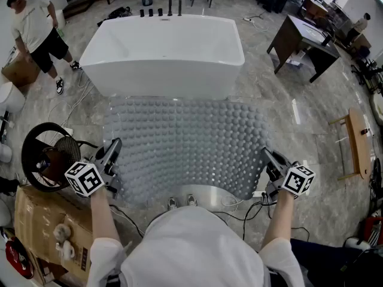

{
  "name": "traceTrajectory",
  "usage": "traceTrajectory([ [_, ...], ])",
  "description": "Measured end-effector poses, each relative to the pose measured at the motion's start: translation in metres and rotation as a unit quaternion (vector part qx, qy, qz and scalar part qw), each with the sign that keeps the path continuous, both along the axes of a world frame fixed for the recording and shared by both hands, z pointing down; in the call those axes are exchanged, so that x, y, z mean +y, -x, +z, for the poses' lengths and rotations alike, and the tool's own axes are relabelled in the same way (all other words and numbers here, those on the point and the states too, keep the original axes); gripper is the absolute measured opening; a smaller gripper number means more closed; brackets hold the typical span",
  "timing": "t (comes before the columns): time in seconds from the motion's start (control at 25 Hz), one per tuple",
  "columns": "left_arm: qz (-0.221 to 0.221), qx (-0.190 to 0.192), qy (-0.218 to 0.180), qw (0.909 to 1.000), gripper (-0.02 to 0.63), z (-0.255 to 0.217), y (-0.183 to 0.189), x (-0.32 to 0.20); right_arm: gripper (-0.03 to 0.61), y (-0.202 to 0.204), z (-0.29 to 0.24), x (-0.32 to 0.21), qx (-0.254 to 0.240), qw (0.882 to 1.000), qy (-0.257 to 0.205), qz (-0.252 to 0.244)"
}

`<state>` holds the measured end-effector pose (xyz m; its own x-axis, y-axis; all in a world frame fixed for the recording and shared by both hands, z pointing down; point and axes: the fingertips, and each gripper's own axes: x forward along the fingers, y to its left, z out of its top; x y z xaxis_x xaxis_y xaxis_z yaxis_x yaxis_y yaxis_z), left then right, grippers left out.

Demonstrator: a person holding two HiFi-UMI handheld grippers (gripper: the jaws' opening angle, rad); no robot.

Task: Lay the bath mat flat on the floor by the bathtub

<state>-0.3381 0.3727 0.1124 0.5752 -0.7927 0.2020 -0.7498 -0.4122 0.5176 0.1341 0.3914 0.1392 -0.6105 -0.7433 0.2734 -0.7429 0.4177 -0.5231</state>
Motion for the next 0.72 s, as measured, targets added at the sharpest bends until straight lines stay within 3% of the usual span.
traceTrajectory([
  [0.32, 0.003, -0.017, 0.008, 0.9998, 0.041, 0.009, 0.007, 0.007, 0.04, 0.01, 0.008, 0.008, 0.002, 1.0, 0.017, 0.002],
  [0.72, 0.015, -0.01, 0.01, 0.9998, 0.041, 0.012, -0.003, 0.004, 0.04, 0.01, 0.008, 0.006, 0.001, 1.0, 0.017, 0.0],
])
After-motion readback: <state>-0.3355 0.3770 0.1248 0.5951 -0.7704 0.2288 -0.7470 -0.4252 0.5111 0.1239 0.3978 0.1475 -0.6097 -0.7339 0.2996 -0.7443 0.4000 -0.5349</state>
